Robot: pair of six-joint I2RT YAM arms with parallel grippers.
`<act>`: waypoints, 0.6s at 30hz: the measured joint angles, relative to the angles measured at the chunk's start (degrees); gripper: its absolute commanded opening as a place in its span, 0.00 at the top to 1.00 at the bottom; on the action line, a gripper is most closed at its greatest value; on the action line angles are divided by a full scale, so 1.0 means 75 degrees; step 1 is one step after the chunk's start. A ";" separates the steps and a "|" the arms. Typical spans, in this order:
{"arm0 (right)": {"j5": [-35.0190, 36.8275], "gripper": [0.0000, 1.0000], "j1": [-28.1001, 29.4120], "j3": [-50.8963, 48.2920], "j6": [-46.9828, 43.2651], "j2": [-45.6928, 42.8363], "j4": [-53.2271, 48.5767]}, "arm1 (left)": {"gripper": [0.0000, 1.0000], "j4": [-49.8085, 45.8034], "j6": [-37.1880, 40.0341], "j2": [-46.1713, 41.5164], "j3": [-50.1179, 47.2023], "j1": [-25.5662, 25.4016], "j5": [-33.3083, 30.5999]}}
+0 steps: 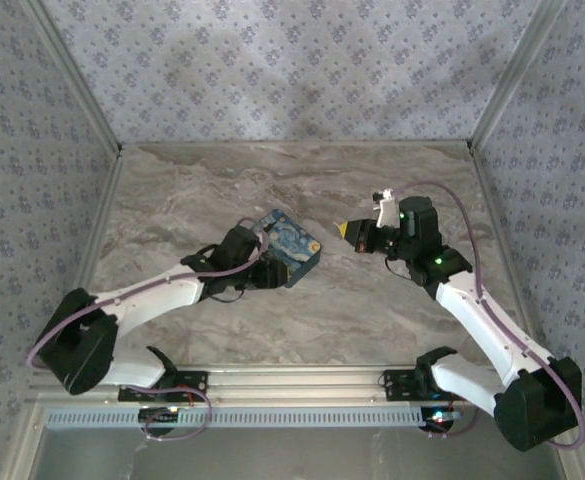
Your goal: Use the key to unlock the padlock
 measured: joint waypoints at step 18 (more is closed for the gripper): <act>0.0338 1.00 -0.0009 -0.0423 -0.0085 -0.0175 -0.0087 | 0.38 0.0635 0.0239 0.2416 0.2031 -0.0050 0.0417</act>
